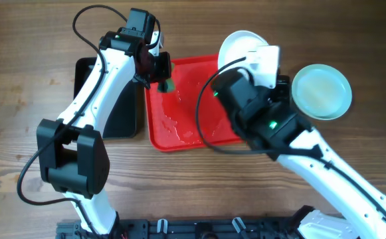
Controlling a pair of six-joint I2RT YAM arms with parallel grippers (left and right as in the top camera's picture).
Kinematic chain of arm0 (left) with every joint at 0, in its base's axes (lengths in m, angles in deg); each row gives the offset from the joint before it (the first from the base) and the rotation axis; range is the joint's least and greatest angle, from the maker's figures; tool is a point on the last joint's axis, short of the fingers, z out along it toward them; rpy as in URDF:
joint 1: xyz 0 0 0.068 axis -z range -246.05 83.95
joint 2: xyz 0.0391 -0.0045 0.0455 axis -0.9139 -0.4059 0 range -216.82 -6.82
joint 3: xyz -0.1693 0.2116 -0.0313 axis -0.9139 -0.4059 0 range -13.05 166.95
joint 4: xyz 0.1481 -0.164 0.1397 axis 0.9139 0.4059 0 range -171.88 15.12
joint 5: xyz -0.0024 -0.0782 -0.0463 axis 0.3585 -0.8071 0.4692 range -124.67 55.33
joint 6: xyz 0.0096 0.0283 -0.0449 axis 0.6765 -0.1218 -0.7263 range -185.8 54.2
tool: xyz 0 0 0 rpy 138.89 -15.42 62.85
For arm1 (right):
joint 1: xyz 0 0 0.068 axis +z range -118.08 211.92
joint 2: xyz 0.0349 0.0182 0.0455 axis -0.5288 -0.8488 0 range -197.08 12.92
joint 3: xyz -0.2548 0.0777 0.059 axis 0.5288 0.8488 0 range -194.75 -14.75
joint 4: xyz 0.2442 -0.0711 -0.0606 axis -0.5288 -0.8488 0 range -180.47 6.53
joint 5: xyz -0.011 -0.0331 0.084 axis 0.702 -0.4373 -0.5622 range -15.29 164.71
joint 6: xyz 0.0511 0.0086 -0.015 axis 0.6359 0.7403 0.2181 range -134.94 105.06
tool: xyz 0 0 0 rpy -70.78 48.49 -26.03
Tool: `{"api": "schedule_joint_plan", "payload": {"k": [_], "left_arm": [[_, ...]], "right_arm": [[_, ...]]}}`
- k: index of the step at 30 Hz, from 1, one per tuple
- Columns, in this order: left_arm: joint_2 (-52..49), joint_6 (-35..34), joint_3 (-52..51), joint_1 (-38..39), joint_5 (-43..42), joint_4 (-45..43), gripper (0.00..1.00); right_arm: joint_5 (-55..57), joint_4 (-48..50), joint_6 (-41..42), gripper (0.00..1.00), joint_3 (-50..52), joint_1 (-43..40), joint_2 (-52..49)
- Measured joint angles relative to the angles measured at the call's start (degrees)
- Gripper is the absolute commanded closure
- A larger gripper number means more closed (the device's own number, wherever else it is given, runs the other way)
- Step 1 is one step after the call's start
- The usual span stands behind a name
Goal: Clean dirty plates on tray and stack at the side
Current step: 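Lift the sponge aside and raise the plate with the right gripper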
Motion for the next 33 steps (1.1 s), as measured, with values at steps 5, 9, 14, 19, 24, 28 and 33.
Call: {"api": "schedule_joint_plan", "payload": {"k": [5, 9, 14, 19, 24, 28, 33], "left_arm": [[0.0, 0.0, 0.0, 0.0, 0.0, 0.0, 0.96], [0.0, 0.0, 0.0, 0.0, 0.0, 0.0, 0.96], [0.0, 0.0, 0.0, 0.0, 0.0, 0.0, 0.96], [0.0, 0.0, 0.0, 0.0, 0.0, 0.0, 0.96], [0.0, 0.0, 0.0, 0.0, 0.0, 0.2, 0.96], [0.0, 0.0, 0.0, 0.0, 0.0, 0.2, 0.96], [0.0, 0.0, 0.0, 0.0, 0.2, 0.3, 0.96]], "right_arm": [[13.2, 5.6, -4.5, 0.96, 0.0, 4.6, 0.0], [18.0, 10.5, -9.6, 0.96, 0.0, 5.8, 0.0], [20.3, 11.9, -12.3, 0.96, 0.0, 5.8, 0.0], [20.9, 12.2, -13.3, 0.96, 0.0, 5.8, 0.0], [21.2, 13.3, -14.3, 0.96, 0.0, 5.8, 0.0], [21.5, 20.6, -19.6, 0.96, 0.0, 5.8, 0.0], [21.6, 29.6, -28.5, 0.96, 0.0, 5.8, 0.0]]}}
